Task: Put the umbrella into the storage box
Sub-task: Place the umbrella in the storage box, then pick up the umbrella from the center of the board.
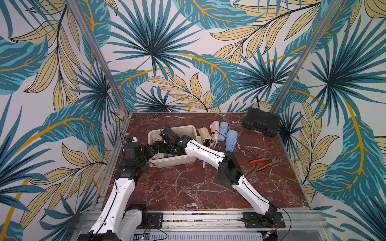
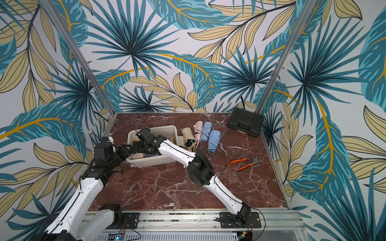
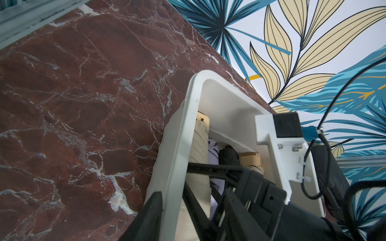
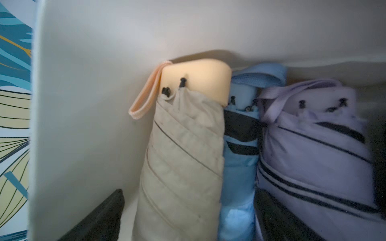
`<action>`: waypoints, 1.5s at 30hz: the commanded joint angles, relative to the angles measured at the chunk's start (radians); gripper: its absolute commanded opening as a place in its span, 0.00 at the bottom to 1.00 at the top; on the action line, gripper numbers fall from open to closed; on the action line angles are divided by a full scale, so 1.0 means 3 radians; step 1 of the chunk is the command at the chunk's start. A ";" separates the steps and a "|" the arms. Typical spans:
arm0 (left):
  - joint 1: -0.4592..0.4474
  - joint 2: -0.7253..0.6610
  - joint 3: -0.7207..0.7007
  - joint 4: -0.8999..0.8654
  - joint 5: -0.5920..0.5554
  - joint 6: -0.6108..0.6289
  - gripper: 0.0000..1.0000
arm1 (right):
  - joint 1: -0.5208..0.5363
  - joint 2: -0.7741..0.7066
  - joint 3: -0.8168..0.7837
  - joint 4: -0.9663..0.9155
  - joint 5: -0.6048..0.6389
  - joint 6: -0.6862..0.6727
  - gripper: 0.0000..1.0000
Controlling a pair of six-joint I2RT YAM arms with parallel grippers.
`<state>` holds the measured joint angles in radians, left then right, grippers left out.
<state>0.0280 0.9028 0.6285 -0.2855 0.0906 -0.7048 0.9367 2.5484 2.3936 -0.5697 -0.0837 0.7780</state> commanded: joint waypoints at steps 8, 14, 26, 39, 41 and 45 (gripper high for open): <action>0.0023 -0.0309 0.0170 -0.0139 -0.0245 0.0248 0.65 | 0.0047 -0.1231 -0.0534 -0.0226 0.0830 -0.0949 0.99; 0.0021 -0.0323 0.0267 -0.0085 -0.0235 0.0280 0.68 | 0.0014 -0.1862 -0.1018 -0.0575 0.1759 -0.1778 0.99; 0.0023 -0.0243 0.0390 -0.0019 -0.0099 0.0214 0.72 | -0.0657 -0.2985 -0.2527 -0.0639 0.2593 -0.1488 0.99; 0.0023 0.0130 0.0700 0.0014 0.0265 0.0225 0.73 | -0.1625 -0.2559 -0.2833 -0.0966 0.1571 -0.0701 0.93; 0.0024 0.0223 0.0732 0.0123 0.0324 0.0214 0.74 | -0.1718 -0.2444 -0.2795 -0.0971 0.1497 -0.0705 0.93; 0.0024 0.0429 0.0767 0.0185 0.0454 0.0176 0.75 | -0.1912 -0.2173 -0.2734 -0.0982 0.1277 -0.0690 0.95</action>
<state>0.0280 1.0054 0.8246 -0.2661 0.1833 -0.6468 0.3866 1.8599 1.5562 -0.8295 0.3702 0.5442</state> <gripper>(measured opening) 0.752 0.944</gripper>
